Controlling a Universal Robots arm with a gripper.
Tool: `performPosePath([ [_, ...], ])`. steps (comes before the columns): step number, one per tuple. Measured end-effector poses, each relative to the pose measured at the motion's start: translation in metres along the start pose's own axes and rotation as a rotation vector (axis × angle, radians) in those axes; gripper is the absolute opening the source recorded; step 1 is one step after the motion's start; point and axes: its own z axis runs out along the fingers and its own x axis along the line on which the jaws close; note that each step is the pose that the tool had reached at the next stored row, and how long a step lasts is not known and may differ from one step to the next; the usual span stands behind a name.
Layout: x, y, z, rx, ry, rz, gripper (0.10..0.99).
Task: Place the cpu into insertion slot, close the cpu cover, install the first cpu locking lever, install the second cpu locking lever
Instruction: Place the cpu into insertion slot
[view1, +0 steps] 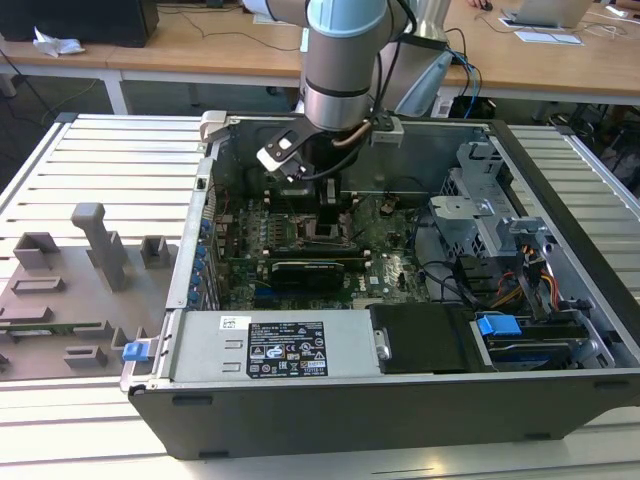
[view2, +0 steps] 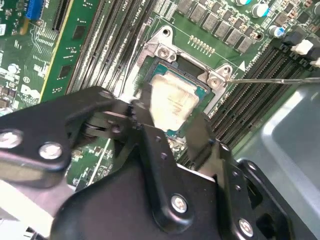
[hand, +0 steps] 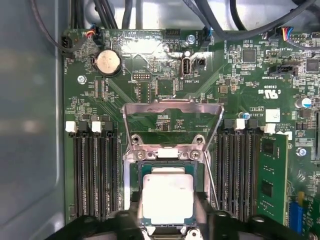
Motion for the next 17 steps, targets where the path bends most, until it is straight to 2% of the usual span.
performPosePath([
  [1,0.0000,-0.0001,-0.0012,0.000,-0.0001,0.000,0.471],
  [5,-0.0002,-0.0002,-0.0118,0.000,0.0000,0.000,0.231],
  [6,-0.0002,-0.0002,-0.0147,0.000,0.0000,0.000,0.231],
  [8,-0.0003,-0.0003,-0.0208,0.000,0.0001,0.000,0.110],
  [9,-0.0004,-0.0003,-0.0255,0.000,0.0000,0.000,0.106],
  [14,-0.0006,-0.0004,-0.0347,0.000,0.0000,0.000,0.106],
  [17,-0.0008,-0.0005,-0.0454,0.000,0.0001,0.000,0.106],
])
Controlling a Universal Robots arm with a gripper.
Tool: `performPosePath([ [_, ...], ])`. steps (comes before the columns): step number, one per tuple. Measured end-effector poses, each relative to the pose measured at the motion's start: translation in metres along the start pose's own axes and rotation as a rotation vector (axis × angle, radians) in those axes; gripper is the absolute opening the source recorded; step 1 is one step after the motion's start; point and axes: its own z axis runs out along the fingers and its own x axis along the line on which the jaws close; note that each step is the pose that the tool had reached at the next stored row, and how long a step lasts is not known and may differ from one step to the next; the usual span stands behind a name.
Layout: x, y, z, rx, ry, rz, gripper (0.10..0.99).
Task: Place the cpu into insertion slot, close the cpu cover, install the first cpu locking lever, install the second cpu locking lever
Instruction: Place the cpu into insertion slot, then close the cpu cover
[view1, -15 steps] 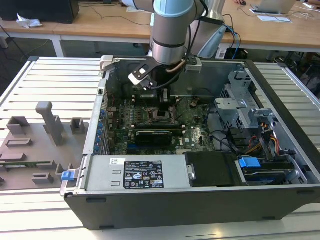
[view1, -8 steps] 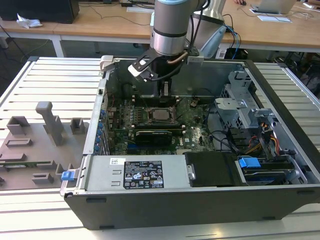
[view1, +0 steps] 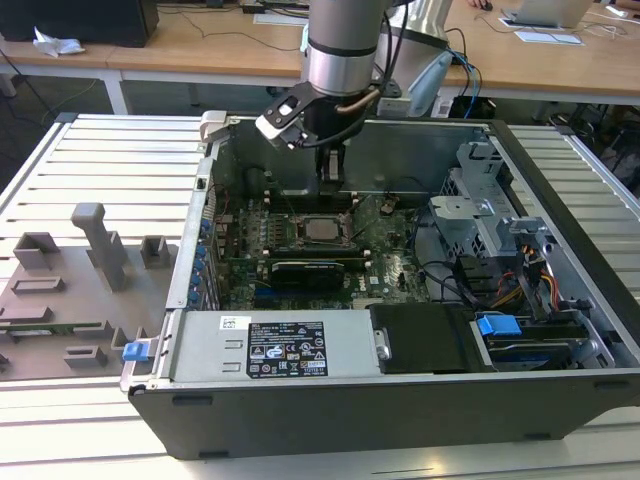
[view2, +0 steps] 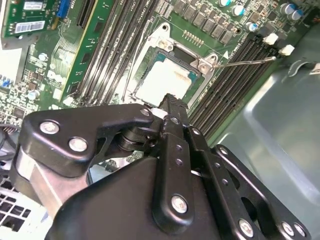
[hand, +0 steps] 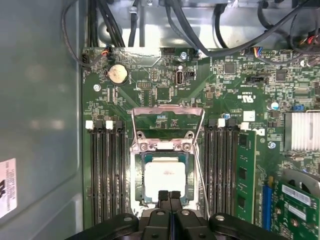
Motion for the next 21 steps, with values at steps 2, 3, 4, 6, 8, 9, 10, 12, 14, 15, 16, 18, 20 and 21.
performPosePath([
  [2,-0.0001,0.0000,-0.0045,0.000,-0.0001,0.000,0.106],
  [3,-0.0001,-0.0001,-0.0063,0.000,0.0000,0.000,0.106],
  [4,-0.0001,-0.0001,-0.0075,0.000,0.0000,0.000,0.106],
  [6,-0.0002,-0.0001,-0.0095,0.000,-0.0001,0.000,0.106],
  [8,-0.0002,-0.0001,-0.0105,0.000,0.0003,0.000,0.106],
  [9,-0.0001,-0.0001,-0.0105,0.000,0.0003,0.000,0.106],
  [10,-0.0002,-0.0001,-0.0106,0.000,0.0000,0.000,0.106],
  [12,-0.0002,-0.0001,-0.0107,0.000,0.0000,0.000,0.106],
  [14,-0.0002,-0.0001,-0.0107,0.000,0.0000,0.000,0.106],
  [15,-0.0002,-0.0001,-0.0107,0.000,0.0000,0.000,0.106],
  [16,-0.0002,-0.0001,-0.0107,0.000,0.0000,0.000,0.106],
  [18,-0.0002,-0.0001,-0.0108,0.000,0.0000,0.000,0.106],
  [20,-0.0002,-0.0001,-0.0108,0.000,0.0000,0.000,0.106],
  [21,-0.0002,-0.0001,-0.0108,0.000,0.0000,0.000,0.106],
])
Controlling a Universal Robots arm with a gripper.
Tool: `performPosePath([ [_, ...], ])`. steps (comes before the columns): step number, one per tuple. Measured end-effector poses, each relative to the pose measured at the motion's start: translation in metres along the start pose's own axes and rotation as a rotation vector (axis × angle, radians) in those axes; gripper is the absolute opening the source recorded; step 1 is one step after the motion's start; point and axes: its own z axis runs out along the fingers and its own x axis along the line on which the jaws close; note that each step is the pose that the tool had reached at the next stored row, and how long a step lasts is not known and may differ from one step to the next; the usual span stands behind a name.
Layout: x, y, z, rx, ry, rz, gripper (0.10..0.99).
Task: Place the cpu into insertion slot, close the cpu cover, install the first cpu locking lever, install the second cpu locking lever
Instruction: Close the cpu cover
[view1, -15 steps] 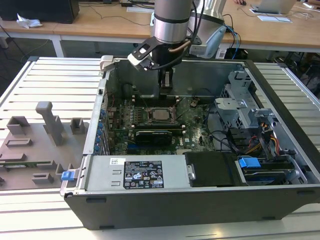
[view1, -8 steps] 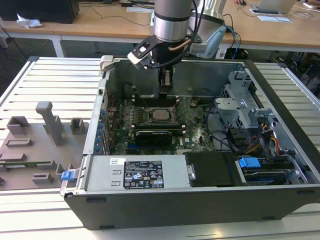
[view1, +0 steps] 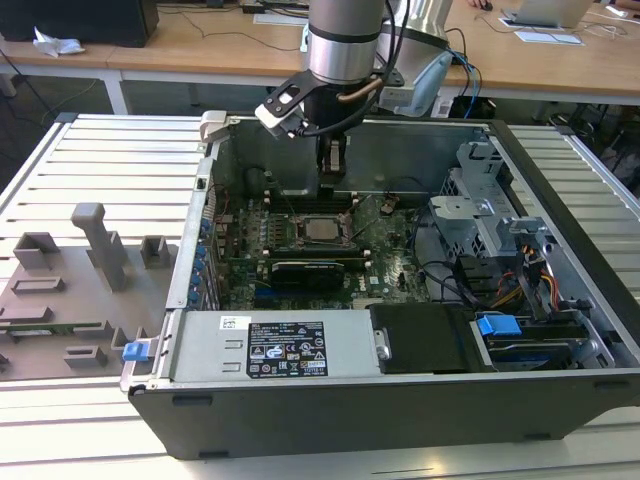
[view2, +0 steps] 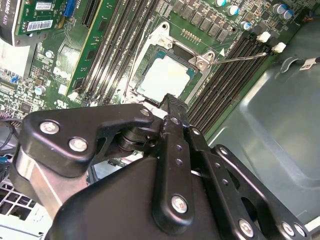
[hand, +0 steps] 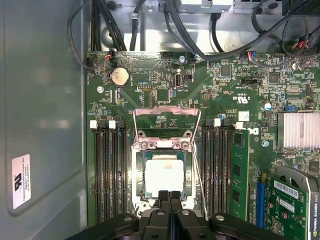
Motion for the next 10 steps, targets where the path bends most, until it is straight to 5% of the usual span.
performPosePath([
  [6,0.0002,0.0095,-0.0001,0.000,-0.0001,0.000,0.106],
  [8,0.0004,0.0204,-0.0001,0.000,0.0000,0.000,0.106],
  [10,0.0008,0.0406,0.0000,0.001,-0.0001,0.000,0.106],
])
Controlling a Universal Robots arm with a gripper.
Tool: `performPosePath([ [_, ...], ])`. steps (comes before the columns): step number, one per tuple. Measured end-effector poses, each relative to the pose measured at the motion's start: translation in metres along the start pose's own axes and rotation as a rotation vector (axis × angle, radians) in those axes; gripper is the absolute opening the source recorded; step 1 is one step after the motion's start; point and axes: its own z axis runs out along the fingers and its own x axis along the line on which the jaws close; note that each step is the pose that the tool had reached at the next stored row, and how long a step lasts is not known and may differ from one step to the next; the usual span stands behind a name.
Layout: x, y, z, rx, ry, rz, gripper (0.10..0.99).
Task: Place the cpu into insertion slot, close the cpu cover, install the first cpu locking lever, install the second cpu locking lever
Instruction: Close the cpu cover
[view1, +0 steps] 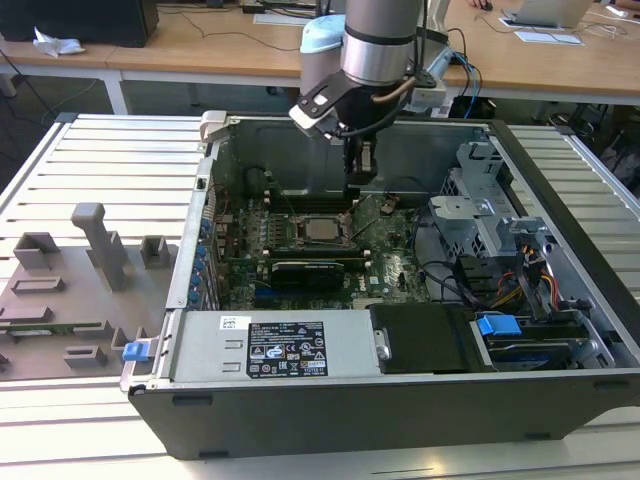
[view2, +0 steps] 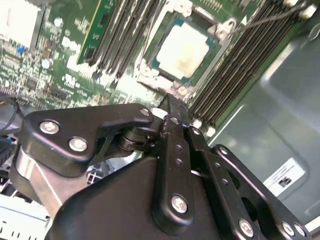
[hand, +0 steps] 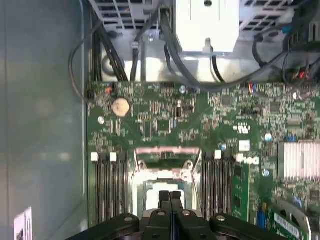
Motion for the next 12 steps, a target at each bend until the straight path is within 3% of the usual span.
performPosePath([
  [5,0.0008,0.0419,-0.0004,0.005,-0.0001,0.000,0.106],
  [8,0.0009,0.0445,0.0063,0.008,-0.0001,0.000,0.106],
  [10,0.0013,0.0534,0.0091,0.010,-0.0001,0.000,0.106],
  [12,0.0014,0.0548,0.0141,0.011,-0.0001,0.000,0.106],
])
